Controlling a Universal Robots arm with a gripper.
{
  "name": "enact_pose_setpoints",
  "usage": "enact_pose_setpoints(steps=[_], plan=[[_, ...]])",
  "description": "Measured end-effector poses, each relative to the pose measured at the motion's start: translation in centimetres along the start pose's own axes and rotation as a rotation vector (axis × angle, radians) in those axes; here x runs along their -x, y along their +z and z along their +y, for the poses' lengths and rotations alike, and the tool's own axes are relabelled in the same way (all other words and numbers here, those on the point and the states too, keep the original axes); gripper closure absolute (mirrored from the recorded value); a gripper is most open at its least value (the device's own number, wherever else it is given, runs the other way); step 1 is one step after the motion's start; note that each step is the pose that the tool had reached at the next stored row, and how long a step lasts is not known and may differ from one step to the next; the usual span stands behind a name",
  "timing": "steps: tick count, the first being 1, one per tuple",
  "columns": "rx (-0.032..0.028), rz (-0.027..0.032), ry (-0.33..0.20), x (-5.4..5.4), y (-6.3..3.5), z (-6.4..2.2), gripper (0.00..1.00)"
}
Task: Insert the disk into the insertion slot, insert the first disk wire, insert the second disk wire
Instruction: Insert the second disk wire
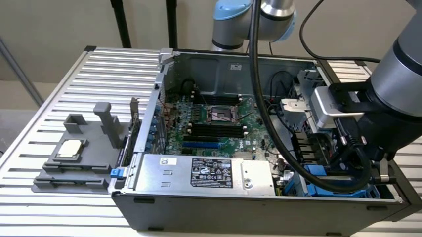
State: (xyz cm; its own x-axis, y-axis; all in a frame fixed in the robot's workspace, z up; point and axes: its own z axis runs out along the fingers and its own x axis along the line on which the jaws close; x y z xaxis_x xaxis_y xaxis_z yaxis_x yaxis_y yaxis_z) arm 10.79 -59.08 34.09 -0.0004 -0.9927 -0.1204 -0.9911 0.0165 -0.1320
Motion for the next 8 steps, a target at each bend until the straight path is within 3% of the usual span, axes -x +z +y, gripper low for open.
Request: enact_pose_setpoints(steps=[8], plan=[[0.0, -0.0001, 0.0, -0.12, 0.07, -0.04, 0.84]])
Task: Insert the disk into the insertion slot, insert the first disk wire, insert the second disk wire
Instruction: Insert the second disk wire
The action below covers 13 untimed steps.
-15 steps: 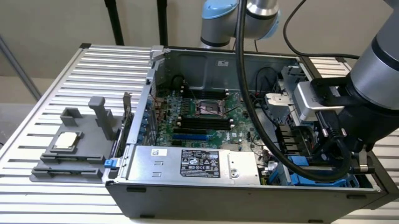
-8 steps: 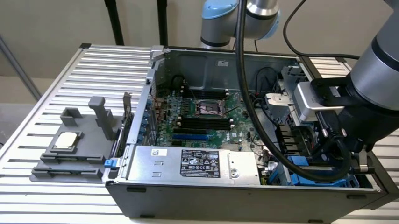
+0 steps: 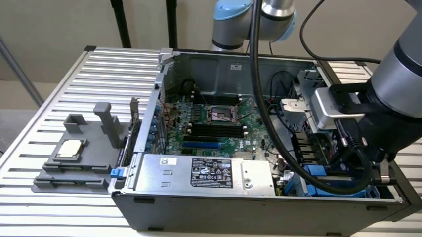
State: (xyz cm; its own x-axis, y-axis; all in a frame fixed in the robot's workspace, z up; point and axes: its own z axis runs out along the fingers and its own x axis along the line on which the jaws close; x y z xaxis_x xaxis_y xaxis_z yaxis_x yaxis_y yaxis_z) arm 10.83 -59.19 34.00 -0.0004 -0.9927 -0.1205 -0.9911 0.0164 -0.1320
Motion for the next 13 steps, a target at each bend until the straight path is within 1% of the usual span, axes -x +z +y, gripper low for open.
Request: enact_pose_setpoints(steps=[13], plan=[[0.0, -0.0002, 0.0, -0.16, 0.41, 0.06, 0.84]])
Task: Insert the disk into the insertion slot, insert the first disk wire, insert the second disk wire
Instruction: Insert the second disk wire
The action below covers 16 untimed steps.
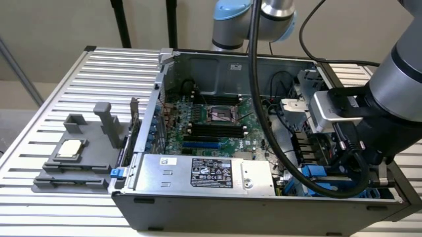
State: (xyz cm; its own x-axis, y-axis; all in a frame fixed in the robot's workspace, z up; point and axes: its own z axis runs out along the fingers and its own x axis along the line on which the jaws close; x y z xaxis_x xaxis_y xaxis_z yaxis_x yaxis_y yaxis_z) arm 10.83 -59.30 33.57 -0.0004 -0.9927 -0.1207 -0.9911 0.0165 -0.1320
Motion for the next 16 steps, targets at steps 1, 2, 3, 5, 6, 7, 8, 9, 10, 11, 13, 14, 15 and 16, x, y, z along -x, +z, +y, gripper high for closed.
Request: enact_pose_setpoints(steps=[1, 2, 3, 5, 6, 7, 8, 9, 10, 11, 13, 14, 15, 16], plan=[[0.0, 0.0, 0.0, -0.01, 0.02, 0.0, 0.84], [0.0, 0.0, 0.0, -0.01, 0.02, 0.0, 0.84], [0.0, -0.0003, 0.0, -0.02, 0.04, 0.01, 0.84], [0.0, -0.0007, 0.0, -0.03, 0.0, 0.0, 0.84], [0.0, -0.0011, 0.0, -0.03, -0.08, -0.01, 0.84], [0.0, -0.001, 0.0, -0.02, -0.29, -0.04, 0.84], [0.0001, -0.0001, 0.0, -0.02, -0.54, -0.07, 0.84], [0.0, -0.0005, 0.0, -0.02, -0.72, -0.09, 0.84], [0.0, -0.0006, 0.0, -0.03, -0.85, -0.09, 0.84], [0.0, -0.0007, 0.0, -0.04, -0.9, -0.09, 0.84], [0.0001, -0.0004, 0.0, -0.06, -0.92, -0.08, 0.84], [0.0, -0.0005, 0.0, -0.07, -0.92, -0.08, 0.84], [0.0, -0.0004, 0.0, -0.07, -0.92, -0.08, 0.84], [0.0, -0.0004, 0.0, -0.07, -0.92, -0.08, 0.84]])
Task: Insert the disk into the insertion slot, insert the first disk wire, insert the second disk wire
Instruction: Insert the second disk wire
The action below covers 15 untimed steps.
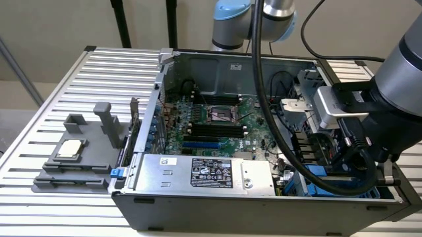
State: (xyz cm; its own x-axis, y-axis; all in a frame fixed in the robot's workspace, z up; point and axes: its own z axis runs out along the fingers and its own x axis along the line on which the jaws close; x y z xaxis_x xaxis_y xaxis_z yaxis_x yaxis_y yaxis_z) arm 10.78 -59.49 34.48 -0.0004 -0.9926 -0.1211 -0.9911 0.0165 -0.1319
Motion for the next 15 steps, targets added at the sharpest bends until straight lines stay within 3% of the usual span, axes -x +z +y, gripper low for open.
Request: enact_pose_setpoints(steps=[15], plan=[[-0.0015, 0.0, 0.0, -0.05, 0.41, 0.06, 0.84]])
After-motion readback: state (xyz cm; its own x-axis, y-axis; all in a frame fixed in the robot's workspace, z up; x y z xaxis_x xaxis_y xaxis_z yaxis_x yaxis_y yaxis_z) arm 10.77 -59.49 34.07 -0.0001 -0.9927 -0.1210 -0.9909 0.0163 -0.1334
